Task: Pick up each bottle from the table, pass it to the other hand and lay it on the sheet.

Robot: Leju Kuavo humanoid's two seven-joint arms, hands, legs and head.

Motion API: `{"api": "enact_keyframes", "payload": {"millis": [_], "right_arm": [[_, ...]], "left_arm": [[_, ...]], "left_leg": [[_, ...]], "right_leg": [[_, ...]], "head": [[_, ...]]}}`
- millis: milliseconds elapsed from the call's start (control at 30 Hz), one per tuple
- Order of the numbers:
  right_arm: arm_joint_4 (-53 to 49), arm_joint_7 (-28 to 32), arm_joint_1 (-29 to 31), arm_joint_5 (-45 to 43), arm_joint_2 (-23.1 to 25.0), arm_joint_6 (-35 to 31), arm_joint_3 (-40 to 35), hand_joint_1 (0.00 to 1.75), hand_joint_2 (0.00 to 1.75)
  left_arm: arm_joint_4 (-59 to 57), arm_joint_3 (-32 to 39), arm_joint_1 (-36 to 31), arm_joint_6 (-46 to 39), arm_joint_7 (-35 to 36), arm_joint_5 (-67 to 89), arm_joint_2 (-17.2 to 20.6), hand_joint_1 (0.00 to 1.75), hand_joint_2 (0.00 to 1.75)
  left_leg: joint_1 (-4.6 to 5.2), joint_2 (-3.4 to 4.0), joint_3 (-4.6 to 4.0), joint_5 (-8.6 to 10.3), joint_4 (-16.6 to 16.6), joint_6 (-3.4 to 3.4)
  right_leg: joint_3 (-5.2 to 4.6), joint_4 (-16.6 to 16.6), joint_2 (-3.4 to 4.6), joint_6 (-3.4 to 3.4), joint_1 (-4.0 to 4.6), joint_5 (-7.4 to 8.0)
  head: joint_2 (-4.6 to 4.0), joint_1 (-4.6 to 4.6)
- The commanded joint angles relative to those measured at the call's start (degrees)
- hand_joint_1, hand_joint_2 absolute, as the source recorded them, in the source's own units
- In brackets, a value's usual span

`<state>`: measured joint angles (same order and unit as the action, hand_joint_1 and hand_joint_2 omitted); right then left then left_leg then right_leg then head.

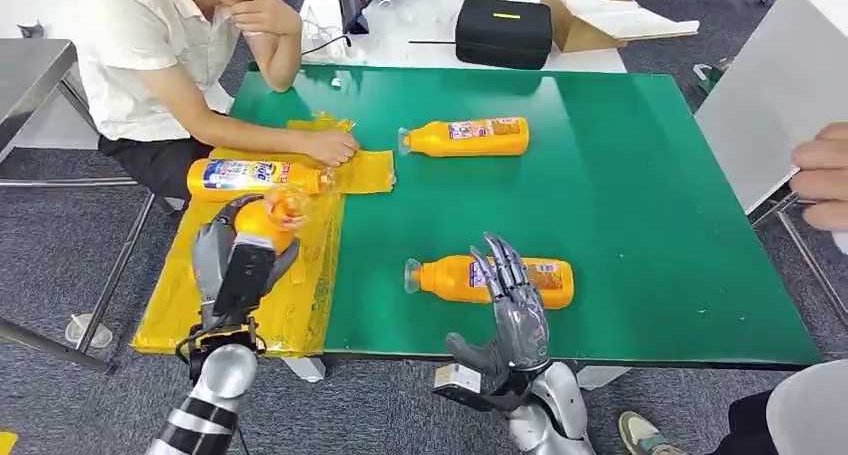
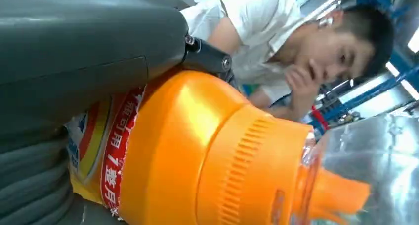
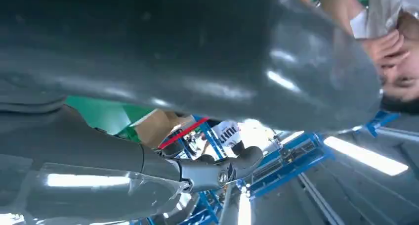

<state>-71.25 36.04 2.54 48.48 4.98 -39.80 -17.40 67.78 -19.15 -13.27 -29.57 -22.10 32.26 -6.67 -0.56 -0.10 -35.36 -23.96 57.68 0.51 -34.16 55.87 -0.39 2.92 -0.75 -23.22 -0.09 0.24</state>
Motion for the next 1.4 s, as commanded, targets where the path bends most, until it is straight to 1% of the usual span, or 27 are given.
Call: {"api": "enact_keyframes", "payload": {"millis": [33,133,233,267,300,333,367,400,433,467,533,567,600,667,700,733,800,833,867,900,933,1000,1100,1133,1267,1333,1400], "right_arm": [[2.2,0.1,2.8,-3.7,-3.0,0.6,-5.3,0.0,0.0],[4.4,0.7,3.6,-5.8,-2.5,1.2,-6.5,0.0,0.0],[6.3,2.4,4.2,-8.1,-2.0,1.7,-7.3,0.0,0.0],[6.9,2.7,4.4,-8.6,-1.8,1.7,-7.3,0.0,0.0],[7.2,3.0,4.4,-9.1,-1.8,2.2,-7.3,0.0,0.0],[8.1,3.3,4.6,-8.8,-1.7,1.6,-7.4,0.0,0.0],[8.8,2.5,4.8,-4.4,-2.0,-0.2,-7.1,0.0,0.0],[9.9,2.7,4.9,-2.0,-1.8,-0.2,-7.1,0.0,0.0],[10.7,4.0,5.3,-4.4,-2.0,-0.2,-8.1,0.0,0.0],[10.4,4.0,5.7,-6.7,-2.8,-0.2,-10.1,0.0,0.0],[10.6,4.0,5.8,-7.0,-2.9,-0.2,-10.6,0.0,0.0],[10.6,4.0,5.7,-7.7,-2.8,-0.1,-10.9,0.0,0.0],[9.9,4.0,5.5,-9.8,-2.9,0.9,-11.3,0.0,0.0],[9.6,4.0,5.2,-11.1,-2.8,1.8,-11.5,0.0,0.0],[9.8,4.0,5.2,-11.4,-2.9,2.3,-11.8,0.0,0.0],[10.5,4.0,5.4,-11.2,-2.8,2.9,-11.8,0.0,0.0],[11.2,4.0,6.1,-10.6,-3.0,3.3,-12.9,0.0,0.0],[11.2,4.0,6.3,-11.6,-3.4,3.1,-13.9,0.0,0.0],[11.3,4.0,6.4,-11.6,-3.4,3.0,-14.0,0.0,0.0],[11.5,4.0,6.5,-11.7,-3.3,2.9,-14.1,0.0,0.0],[11.8,4.0,7.0,-13.7,-3.5,2.0,-15.4,0.0,0.0],[11.9,4.0,7.1,-15.2,-3.8,1.4,-16.3,0.0,0.0],[11.9,4.0,6.9,-17.0,-3.9,2.1,-16.5,0.0,0.0],[12.3,4.0,7.1,-17.0,-4.0,2.2,-16.8,0.0,0.0],[12.4,4.0,7.5,-18.3,-4.2,2.1,-17.8,0.0,0.0],[12.4,4.0,7.4,-18.8,-4.3,2.0,-17.9,0.0,0.0],[12.4,4.0,7.4,-18.8,-4.3,2.0,-17.9,0.0,0.0]], "left_arm": [[-19.8,-4.7,-10.8,5.4,6.4,11.9,5.0,1.75,1.75],[-30.6,-6.0,-16.3,11.9,5.4,14.9,5.4,1.75,1.75],[-37.1,-8.8,-19.4,15.8,5.0,18.6,6.2,1.75,1.75],[-39.2,-9.6,-20.4,15.7,6.0,20.2,6.3,1.75,1.75],[-41.1,-12.6,-21.8,15.9,8.2,24.6,6.8,1.75,1.75],[-43.1,-12.0,-22.8,17.8,8.4,24.3,6.2,1.75,1.75],[-44.2,-12.8,-23.5,19.2,8.1,25.2,6.0,1.75,1.75],[-45.4,-13.1,-24.3,21.0,8.0,25.6,5.7,1.05,1.75],[-46.2,-13.3,-24.9,23.3,7.4,25.6,5.7,1.03,1.75],[-46.5,-13.4,-25.0,24.1,6.7,25.5,5.8,0.8,1.75],[-46.9,-13.3,-24.8,24.8,6.6,25.2,5.8,0.68,1.75],[-47.0,-12.9,-24.5,25.0,6.8,24.9,5.7,0.58,1.75],[-47.1,-12.1,-24.1,25.4,7.5,24.1,5.6,0.23,1.75],[-47.3,-11.3,-23.8,26.0,8.3,23.4,5.4,0.23,1.75],[-47.7,-10.8,-23.9,27.0,9.3,22.9,5.2,0.05,1.75],[-48.1,-10.8,-24.3,28.2,10.5,22.9,5.1,0.0,1.75],[-49.0,-10.4,-25.2,30.4,11.1,22.4,5.0,0.0,1.75],[-49.6,-8.2,-25.5,32.6,11.7,19.9,5.1,0.0,1.75],[-49.7,-8.1,-25.5,32.6,11.7,19.9,5.2,0.0,1.75],[-49.7,-8.1,-25.5,32.7,11.6,19.9,5.3,0.0,1.75],[-50.2,-8.0,-25.5,34.3,11.4,19.5,6.1,0.0,1.75],[-50.5,-7.8,-25.6,34.9,11.7,19.4,7.0,0.0,1.75],[-50.8,-6.7,-25.5,36.7,11.4,18.1,7.8,0.0,1.75],[-50.9,-6.5,-25.6,37.3,11.3,17.8,8.0,0.0,1.75],[-50.2,-6.8,-25.2,36.9,10.4,18.0,8.7,0.0,1.75],[-49.9,-6.7,-24.9,36.5,9.8,17.8,8.8,0.0,1.75],[-49.9,-6.7,-24.9,36.5,9.8,17.8,8.8,0.0,1.75]], "left_leg": [[-0.01,-0.05,0.16,-0.02,0.0,-0.01],[-0.01,-0.15,0.12,0.04,-0.1,-0.01],[-0.05,-0.02,0.19,0.01,0.0,-0.01],[-0.04,-0.02,0.13,0.02,0.0,-0.02],[-0.04,0.0,0.15,0.01,0.0,-0.02],[-0.06,0.03,0.21,0.0,0.0,-0.03],[-0.07,-0.03,0.16,0.01,0.0,-0.02],[-0.05,-0.05,0.1,0.03,0.0,-0.01],[-0.06,-0.08,0.11,0.03,0.0,-0.01],[-0.07,-0.07,0.12,0.03,0.0,-0.02],[-0.07,0.0,0.13,0.01,0.0,-0.02],[-0.06,0.02,0.22,-0.02,0.0,-0.01],[-0.08,0.07,0.25,-0.05,0.0,-0.01],[-0.04,0.14,0.27,-0.02,0.0,-0.01],[-0.04,0.07,0.16,0.02,0.0,-0.02],[-0.04,0.09,0.19,0.01,0.0,-0.02],[-0.06,0.04,0.12,0.02,0.0,-0.01],[-0.07,0.09,0.17,0.0,0.0,-0.02],[-0.03,0.07,0.13,0.03,0.0,-0.01],[-0.07,0.16,0.27,-0.04,0.1,-0.02],[-0.04,0.1,0.18,0.03,0.0,-0.02],[-0.04,0.23,0.32,0.01,-0.1,-0.02],[-0.02,0.2,0.33,0.01,-0.1,-0.01],[-0.04,0.3,0.4,-0.02,-0.1,-0.02],[-0.01,0.15,0.37,0.03,-0.1,-0.02],[-0.03,0.31,0.48,0.01,-0.1,-0.04],[0.0,0.15,0.42,0.04,-0.1,-0.03]], "right_leg": [[0.17,0.0,-0.05,-0.1,0.02,-0.04],[0.17,0.0,-0.16,-0.07,0.02,-0.01],[0.22,-0.1,-0.03,-0.12,0.06,0.02],[0.15,0.0,-0.03,-0.08,0.04,0.01],[0.17,0.0,-0.01,-0.1,0.05,0.01],[0.21,0.0,0.04,-0.14,0.07,0.01],[0.19,0.0,-0.02,-0.11,0.08,0.0],[0.12,0.0,-0.03,-0.08,0.06,0.0],[0.15,0.0,-0.07,-0.07,0.07,-0.01],[0.17,0.0,-0.07,-0.08,0.07,-0.01],[0.16,0.0,-0.01,-0.08,0.08,-0.01],[0.24,0.0,0.02,-0.1,0.07,-0.04],[0.27,0.0,0.07,-0.12,0.09,-0.05],[0.26,0.0,0.14,-0.11,0.05,-0.01],[0.18,0.0,0.07,-0.08,0.04,0.01],[0.19,0.0,0.1,-0.11,0.05,0.0],[0.14,0.0,0.05,-0.09,0.06,0.01],[0.18,0.0,0.1,-0.11,0.08,0.01],[0.13,0.0,0.07,-0.07,0.04,0.02],[0.25,0.0,0.17,-0.16,0.09,0.0],[0.19,0.0,0.1,-0.06,0.04,0.04],[0.3,0.0,0.24,-0.12,0.05,0.06],[0.32,0.0,0.21,-0.08,0.02,0.05],[0.35,0.0,0.31,-0.12,0.05,0.05],[0.35,0.0,0.16,-0.06,0.01,0.04],[0.39,0.0,0.33,-0.14,0.05,0.07],[0.35,0.0,0.16,-0.07,0.02,0.04]], "head": [[0.0,0.0],[0.0,0.02],[0.0,0.02],[0.0,0.0],[0.0,0.0],[0.0,0.0],[0.0,0.0],[0.0,0.0],[0.0,0.02],[0.0,0.0],[0.0,-0.02],[0.0,0.02],[0.0,0.0],[0.0,-0.02],[0.0,0.0],[0.0,0.0],[0.0,0.0],[0.0,0.0],[0.0,0.0],[0.0,0.0],[0.0,0.0],[0.0,0.0],[0.0,0.0],[0.0,0.0],[0.0,0.0],[0.0,-0.02],[0.0,0.0]]}}
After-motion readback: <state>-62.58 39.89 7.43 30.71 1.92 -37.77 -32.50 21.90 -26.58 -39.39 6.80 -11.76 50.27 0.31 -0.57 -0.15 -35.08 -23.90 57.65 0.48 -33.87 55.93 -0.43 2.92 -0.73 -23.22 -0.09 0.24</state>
